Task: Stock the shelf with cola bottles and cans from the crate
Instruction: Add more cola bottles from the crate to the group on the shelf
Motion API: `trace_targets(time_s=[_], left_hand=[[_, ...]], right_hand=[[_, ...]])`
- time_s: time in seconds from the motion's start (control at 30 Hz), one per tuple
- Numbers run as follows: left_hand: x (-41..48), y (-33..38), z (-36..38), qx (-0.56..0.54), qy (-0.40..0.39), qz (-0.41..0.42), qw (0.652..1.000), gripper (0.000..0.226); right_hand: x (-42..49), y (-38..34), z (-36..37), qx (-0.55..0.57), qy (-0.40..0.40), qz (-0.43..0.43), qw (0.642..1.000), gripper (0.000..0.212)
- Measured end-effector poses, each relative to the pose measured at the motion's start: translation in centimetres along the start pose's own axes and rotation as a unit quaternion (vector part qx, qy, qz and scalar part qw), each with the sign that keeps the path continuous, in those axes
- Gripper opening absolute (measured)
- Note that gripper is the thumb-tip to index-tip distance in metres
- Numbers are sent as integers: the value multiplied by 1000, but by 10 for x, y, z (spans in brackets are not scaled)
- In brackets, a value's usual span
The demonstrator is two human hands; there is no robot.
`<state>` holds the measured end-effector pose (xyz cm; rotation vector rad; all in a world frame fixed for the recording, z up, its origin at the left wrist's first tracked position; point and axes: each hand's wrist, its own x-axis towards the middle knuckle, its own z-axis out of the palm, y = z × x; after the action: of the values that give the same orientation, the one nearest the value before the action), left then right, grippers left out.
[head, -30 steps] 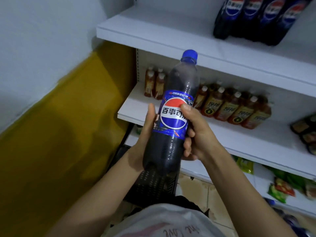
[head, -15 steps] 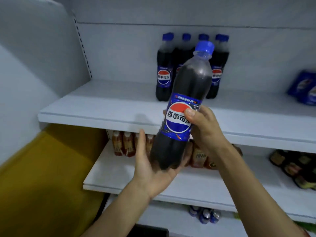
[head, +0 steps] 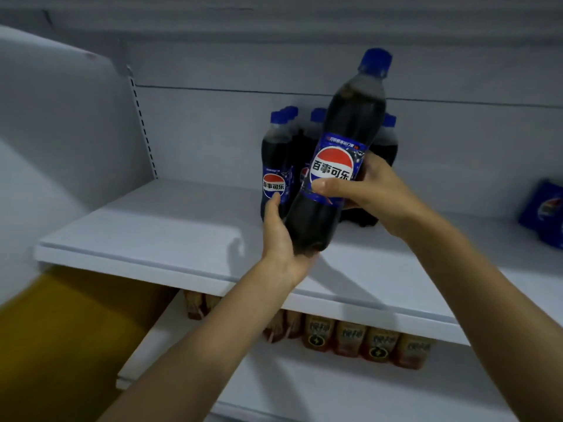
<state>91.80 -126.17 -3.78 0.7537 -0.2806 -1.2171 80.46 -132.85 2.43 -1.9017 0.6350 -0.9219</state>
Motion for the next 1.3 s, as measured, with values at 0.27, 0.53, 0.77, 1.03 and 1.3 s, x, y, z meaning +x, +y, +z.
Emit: trace_targets(time_s=[0.27, 0.53, 0.77, 1.03, 1.3], left_hand=[[57, -1, -31, 305, 164, 259, 902, 31], [93, -22, -57, 548, 100, 303, 773, 77], [98, -24, -66, 545, 93, 309, 774, 93], [102, -25, -68, 600, 86, 316, 730, 102], [104, -23, -71, 568, 84, 325, 752, 100]], right_hand=[[44, 79, 2, -69, 14, 64, 996, 83], [78, 109, 19, -29, 10, 59, 998, 85], [56, 134, 31, -44, 62, 31, 997, 87], [50, 145, 34, -110, 42, 44, 992, 73], [60, 151, 39, -121, 66, 62, 989, 67]])
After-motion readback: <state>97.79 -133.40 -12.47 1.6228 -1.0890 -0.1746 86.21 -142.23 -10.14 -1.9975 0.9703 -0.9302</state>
